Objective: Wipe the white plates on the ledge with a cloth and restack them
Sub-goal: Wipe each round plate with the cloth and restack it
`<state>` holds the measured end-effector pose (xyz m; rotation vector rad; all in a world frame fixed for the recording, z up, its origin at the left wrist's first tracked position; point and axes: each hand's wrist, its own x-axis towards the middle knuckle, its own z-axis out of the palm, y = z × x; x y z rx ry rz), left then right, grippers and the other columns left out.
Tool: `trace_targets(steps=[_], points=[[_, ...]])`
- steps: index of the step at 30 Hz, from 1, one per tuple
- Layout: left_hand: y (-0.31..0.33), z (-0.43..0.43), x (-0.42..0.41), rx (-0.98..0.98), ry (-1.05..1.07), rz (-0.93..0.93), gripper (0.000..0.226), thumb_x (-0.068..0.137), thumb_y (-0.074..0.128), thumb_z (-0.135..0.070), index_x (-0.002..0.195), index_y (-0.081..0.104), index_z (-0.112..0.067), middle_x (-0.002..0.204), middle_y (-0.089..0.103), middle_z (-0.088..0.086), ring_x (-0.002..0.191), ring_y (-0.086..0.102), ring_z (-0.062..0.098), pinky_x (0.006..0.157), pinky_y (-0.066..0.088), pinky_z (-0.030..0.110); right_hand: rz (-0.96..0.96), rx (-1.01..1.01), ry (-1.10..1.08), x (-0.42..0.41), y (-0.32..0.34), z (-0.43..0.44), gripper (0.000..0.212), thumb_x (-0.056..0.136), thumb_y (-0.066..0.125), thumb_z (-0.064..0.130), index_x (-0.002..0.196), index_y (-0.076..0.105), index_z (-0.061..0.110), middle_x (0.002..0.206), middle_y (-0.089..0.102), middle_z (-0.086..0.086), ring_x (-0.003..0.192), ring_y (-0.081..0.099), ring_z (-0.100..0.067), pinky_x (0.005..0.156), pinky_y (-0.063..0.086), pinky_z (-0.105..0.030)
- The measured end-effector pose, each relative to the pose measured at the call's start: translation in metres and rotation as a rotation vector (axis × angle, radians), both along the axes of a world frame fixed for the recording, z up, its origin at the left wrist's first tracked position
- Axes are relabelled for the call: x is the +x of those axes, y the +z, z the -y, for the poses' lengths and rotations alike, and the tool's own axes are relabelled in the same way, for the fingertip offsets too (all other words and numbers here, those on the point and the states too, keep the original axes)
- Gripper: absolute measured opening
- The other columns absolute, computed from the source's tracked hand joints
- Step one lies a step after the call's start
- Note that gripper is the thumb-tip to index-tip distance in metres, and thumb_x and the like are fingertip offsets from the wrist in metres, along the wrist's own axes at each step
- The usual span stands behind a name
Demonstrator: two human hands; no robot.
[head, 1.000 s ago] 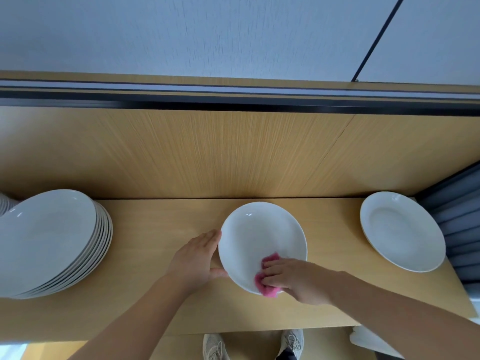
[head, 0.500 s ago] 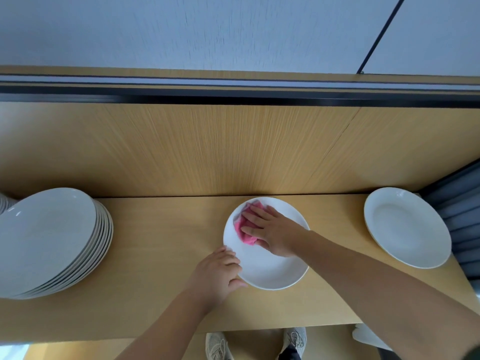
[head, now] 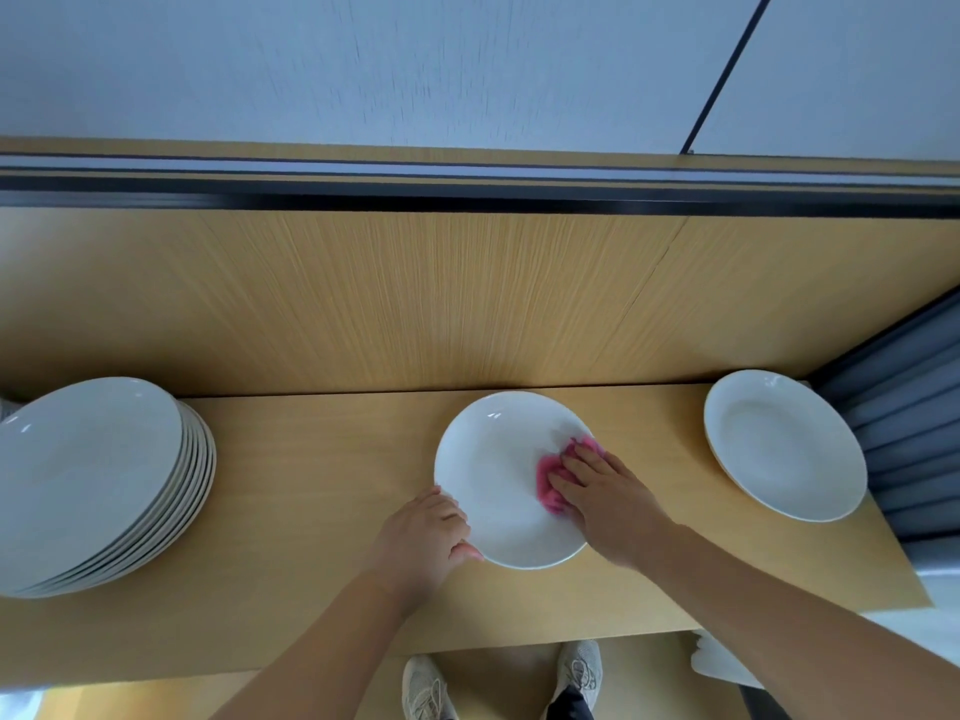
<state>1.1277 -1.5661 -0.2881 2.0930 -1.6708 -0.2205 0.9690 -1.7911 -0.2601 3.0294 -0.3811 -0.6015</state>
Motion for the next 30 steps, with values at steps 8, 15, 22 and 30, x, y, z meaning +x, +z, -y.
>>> trace_targets(steps=[8, 15, 22, 30], points=[[0.001, 0.003, -0.002, -0.027, 0.011, 0.003, 0.045, 0.074, 0.044, -0.057, 0.062, 0.071, -0.023, 0.07, 0.066, -0.015, 0.079, 0.062, 0.004, 0.094, 0.041, 0.025, -0.042, 0.218, 0.045, -0.016, 0.032, -0.04, 0.034, 0.102, 0.026, 0.041, 0.115, 0.057, 0.035, 0.12, 0.054, 0.005, 0.119, 0.045, -0.021, 0.091, 0.039, -0.036], [-0.012, -0.003, 0.001, -0.07, 0.019, -0.045, 0.045, 0.079, 0.051, -0.052, 0.076, 0.074, -0.014, 0.083, 0.069, -0.004, 0.096, 0.054, 0.008, 0.107, 0.029, 0.023, 0.235, 0.325, -0.077, 0.042, 0.026, -0.018, 0.043, 0.096, 0.031, 0.039, 0.121, 0.062, 0.026, 0.111, 0.063, -0.002, 0.105, 0.058, -0.032, 0.075, 0.045, -0.038], [-0.011, -0.002, 0.0, -0.09, 0.025, -0.033, 0.045, 0.078, 0.051, -0.05, 0.074, 0.075, -0.012, 0.082, 0.071, -0.002, 0.097, 0.049, 0.007, 0.102, 0.032, 0.025, 0.05, 0.24, -0.023, 0.068, -0.011, -0.036, 0.062, 0.095, 0.021, 0.053, 0.13, 0.061, 0.021, 0.146, 0.045, -0.019, 0.133, 0.026, -0.061, 0.102, 0.03, -0.072], [-0.005, -0.002, -0.002, -0.018, 0.062, -0.061, 0.046, 0.078, 0.05, -0.054, 0.074, 0.075, -0.016, 0.081, 0.07, -0.006, 0.091, 0.057, 0.007, 0.101, 0.033, 0.02, -0.056, 0.338, 0.105, 0.021, -0.017, -0.034, 0.105, 0.073, -0.029, 0.073, 0.151, 0.029, 0.032, 0.163, 0.011, -0.005, 0.148, -0.012, -0.039, 0.119, -0.003, -0.055]])
